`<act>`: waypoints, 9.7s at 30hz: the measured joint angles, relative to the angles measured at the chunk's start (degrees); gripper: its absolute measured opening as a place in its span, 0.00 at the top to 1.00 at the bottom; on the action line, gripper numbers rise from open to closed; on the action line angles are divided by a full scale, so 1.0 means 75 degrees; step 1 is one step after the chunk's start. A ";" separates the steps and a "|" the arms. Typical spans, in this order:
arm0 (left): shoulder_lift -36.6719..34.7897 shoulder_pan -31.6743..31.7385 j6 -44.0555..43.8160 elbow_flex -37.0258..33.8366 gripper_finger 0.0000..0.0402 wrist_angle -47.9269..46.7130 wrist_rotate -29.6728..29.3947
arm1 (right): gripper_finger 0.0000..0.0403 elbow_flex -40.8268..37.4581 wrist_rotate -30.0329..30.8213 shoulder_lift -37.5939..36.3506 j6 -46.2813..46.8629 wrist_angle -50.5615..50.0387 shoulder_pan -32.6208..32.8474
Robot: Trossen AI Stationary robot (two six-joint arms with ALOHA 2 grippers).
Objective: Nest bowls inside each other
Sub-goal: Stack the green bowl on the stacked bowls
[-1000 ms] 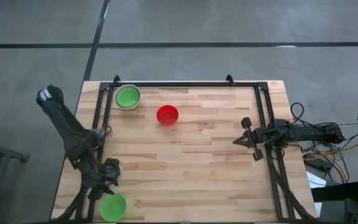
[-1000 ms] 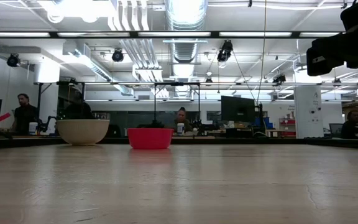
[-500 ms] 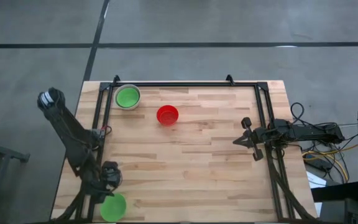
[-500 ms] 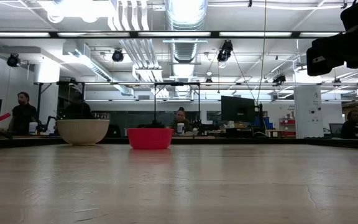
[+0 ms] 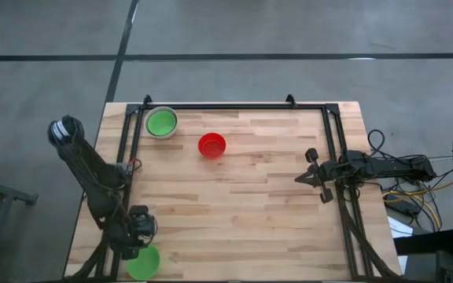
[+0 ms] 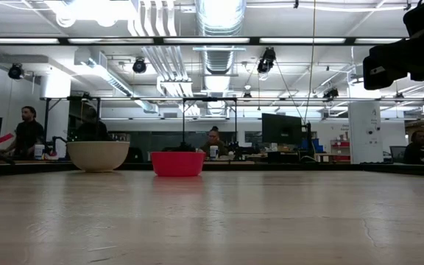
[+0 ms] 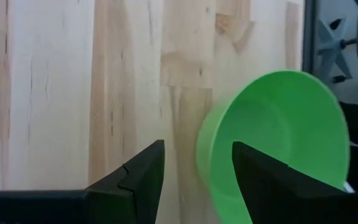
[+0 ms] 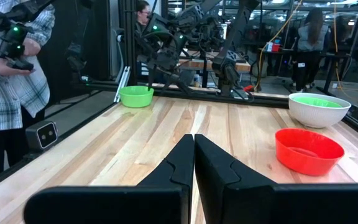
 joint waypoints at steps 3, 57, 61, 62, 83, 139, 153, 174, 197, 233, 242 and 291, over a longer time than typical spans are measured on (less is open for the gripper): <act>0.0189 -0.0016 -0.0050 0.0000 0.52 0.0111 0.0004 | 0.98 -0.0001 0.0001 0.0002 0.0000 0.0000 0.0001; 0.0905 -0.0011 -0.0819 0.0010 0.98 -0.0008 -0.0054 | 0.98 -0.0001 0.0001 -0.0001 0.0000 0.0000 -0.0001; 0.0790 -0.0007 -0.0819 0.0028 0.98 -0.0189 -0.0066 | 0.98 -0.0001 0.0001 0.0001 0.0000 0.0000 0.0001; 0.0736 -0.0007 -0.0819 0.0045 0.98 -0.0231 -0.0104 | 0.98 0.0002 0.0001 0.0001 0.0000 0.0000 -0.0002; -0.1101 0.0011 -0.0734 0.0061 0.99 -0.1458 -0.1845 | 0.98 0.0001 0.0001 0.0000 0.0000 0.0000 0.0001; -0.1842 0.6178 0.0928 0.1832 0.98 -0.3375 -0.2310 | 0.98 0.0001 0.0001 -0.0001 0.0000 0.0000 0.0001; -0.1854 0.7860 0.1672 0.1900 0.98 -0.3845 -0.2266 | 0.98 0.0000 0.0001 0.0000 0.0000 0.0000 -0.0001; -0.1862 0.9850 0.1102 0.1964 0.98 -0.3747 -0.2237 | 0.98 -0.0001 0.0001 0.0002 0.0000 0.0000 0.0001; -0.1857 1.1778 -0.0809 0.1967 0.98 -0.4548 -0.2018 | 0.98 -0.0001 0.0001 0.0002 0.0000 0.0000 0.0001; -0.1609 1.4512 0.0219 0.1967 0.98 -0.3979 -0.1258 | 0.98 -0.0001 0.0001 -0.0001 -0.0001 0.0000 0.0001; -0.1609 1.5002 0.0463 0.1856 0.98 -0.4040 -0.1108 | 0.98 0.0001 0.0001 -0.0001 0.0000 0.0000 0.0001; -0.0481 1.6331 0.2094 0.1204 0.98 -0.2760 0.0213 | 0.98 -0.0001 0.0001 0.0002 0.0000 0.0000 -0.0002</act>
